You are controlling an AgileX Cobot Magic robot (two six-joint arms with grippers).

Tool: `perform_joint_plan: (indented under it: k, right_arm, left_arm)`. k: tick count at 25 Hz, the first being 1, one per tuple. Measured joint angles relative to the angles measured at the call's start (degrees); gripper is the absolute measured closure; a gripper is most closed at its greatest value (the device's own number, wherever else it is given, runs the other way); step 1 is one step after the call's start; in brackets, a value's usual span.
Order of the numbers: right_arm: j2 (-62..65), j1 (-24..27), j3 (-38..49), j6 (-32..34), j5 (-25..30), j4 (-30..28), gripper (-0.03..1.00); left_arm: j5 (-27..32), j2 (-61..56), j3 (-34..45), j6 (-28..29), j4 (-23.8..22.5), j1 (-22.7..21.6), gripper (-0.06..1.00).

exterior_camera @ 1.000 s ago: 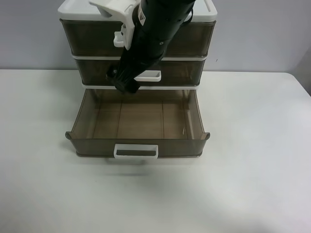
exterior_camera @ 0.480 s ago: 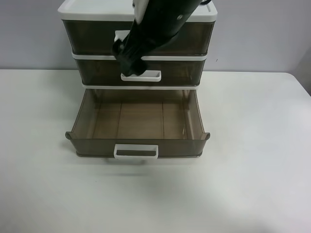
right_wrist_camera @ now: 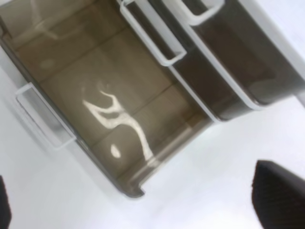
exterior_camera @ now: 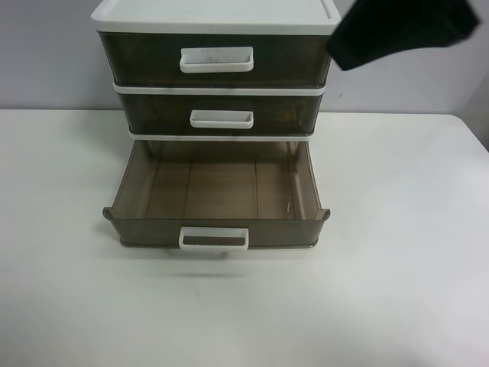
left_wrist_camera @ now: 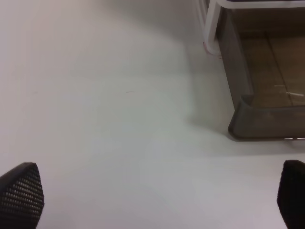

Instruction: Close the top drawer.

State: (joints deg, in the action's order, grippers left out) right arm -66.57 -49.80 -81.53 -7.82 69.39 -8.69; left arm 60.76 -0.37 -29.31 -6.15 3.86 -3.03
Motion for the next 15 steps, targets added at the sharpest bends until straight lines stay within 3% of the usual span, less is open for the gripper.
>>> perform_joint_plan:
  k: [12, 15]
  right_arm:
    - [34.5, 0.1, 27.7, 5.9, 0.3, -1.5, -0.03]
    - [40.5, 5.6, 33.9, 8.8, -1.1, -0.4, -0.03]
  left_arm:
    - [0.0, 0.0, 0.0, 0.0, 0.0, 0.0, -0.05]
    - [0.0, 0.0, 0.0, 0.0, 0.0, 0.0, -0.05]
